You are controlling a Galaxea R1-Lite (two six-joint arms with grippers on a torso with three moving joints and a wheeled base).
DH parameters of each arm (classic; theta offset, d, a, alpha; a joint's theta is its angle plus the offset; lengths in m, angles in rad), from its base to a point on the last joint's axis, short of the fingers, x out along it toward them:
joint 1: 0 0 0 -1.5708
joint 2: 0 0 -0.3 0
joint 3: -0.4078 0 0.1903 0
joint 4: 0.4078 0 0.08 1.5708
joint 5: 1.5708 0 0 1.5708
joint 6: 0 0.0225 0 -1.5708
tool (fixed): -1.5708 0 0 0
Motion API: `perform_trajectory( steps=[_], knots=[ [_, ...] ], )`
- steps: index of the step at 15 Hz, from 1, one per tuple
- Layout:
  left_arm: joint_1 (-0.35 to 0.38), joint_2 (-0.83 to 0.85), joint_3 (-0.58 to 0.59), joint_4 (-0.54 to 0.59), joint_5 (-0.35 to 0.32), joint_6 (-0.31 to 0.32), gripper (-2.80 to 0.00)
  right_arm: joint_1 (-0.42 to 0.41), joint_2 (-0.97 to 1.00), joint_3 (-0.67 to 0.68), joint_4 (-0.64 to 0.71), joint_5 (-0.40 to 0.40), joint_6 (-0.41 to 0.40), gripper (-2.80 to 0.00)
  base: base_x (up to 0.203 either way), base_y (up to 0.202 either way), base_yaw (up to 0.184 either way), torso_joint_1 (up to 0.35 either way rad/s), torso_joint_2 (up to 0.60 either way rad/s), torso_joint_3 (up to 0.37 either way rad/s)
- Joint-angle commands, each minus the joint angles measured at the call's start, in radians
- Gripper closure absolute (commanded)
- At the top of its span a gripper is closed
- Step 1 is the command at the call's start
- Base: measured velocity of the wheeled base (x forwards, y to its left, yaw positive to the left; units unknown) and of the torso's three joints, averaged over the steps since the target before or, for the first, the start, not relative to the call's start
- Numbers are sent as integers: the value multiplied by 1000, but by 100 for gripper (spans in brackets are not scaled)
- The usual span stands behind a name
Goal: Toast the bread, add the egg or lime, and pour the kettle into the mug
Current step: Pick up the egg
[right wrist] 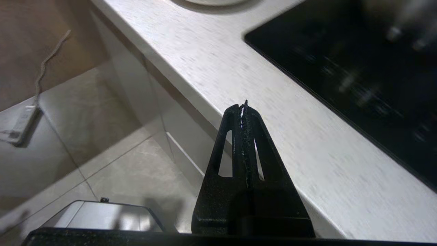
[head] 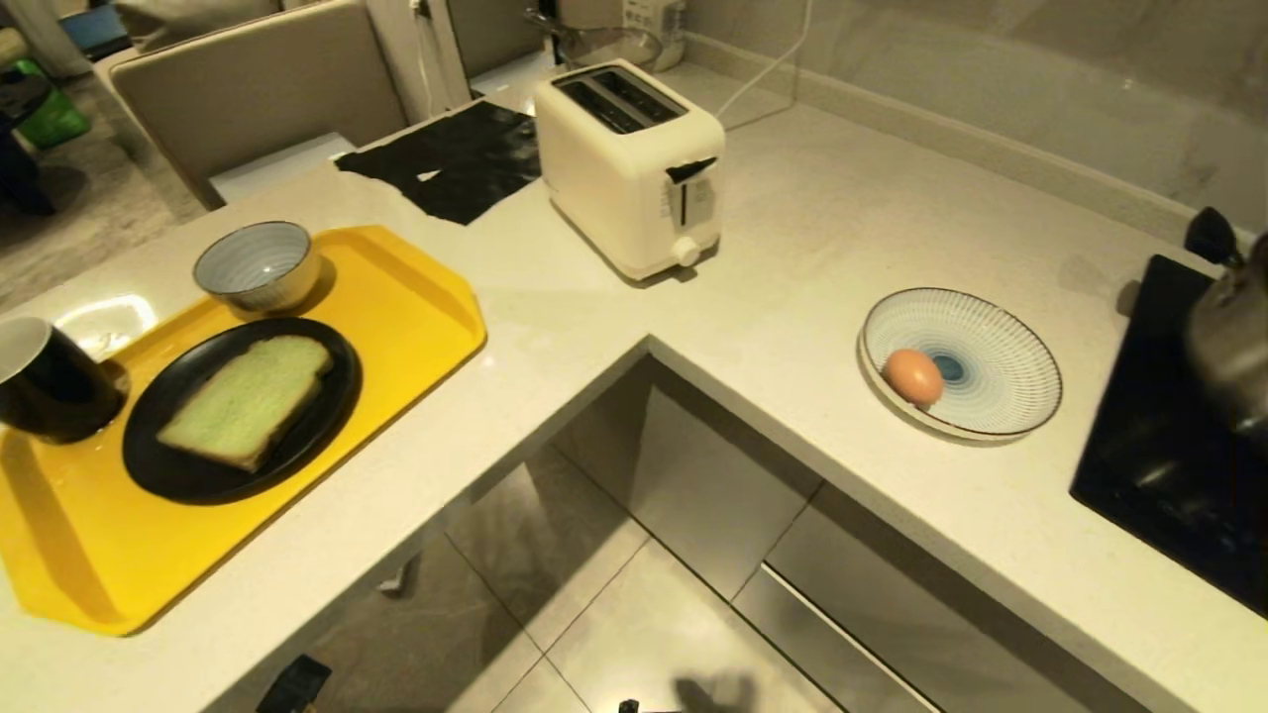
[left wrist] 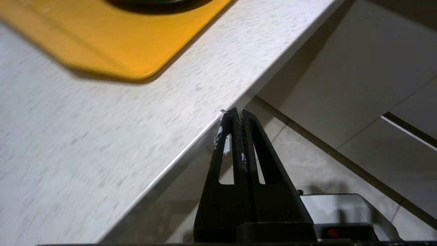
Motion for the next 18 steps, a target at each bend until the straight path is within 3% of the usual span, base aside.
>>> perform_trajectory(
  steps=[1, 6, 14, 18],
  knots=[
    [1, 1, 0, 0, 0, 0, 0, 0, 2, 26, -1, 0, 0, 0, 2, 10, -169, 4, 0, 2],
    [1, 1, 0, 0, 1, 0, 0, 0, 2, 27, -1, 0, 4, 0, -1, 8, -153, 3, 2, 1],
    [0, 1, 0, 0, 0, 0, 0, 0, 24, -7, 9, -38, 69, 0, 0, 0, -7, 0, 0, 1],
    [0, 1, 0, 0, 0, 0, 0, 3, 392, -218, 20, 50, 71, 0, 0, 0, 0, 0, 0, 0]
  ],
)
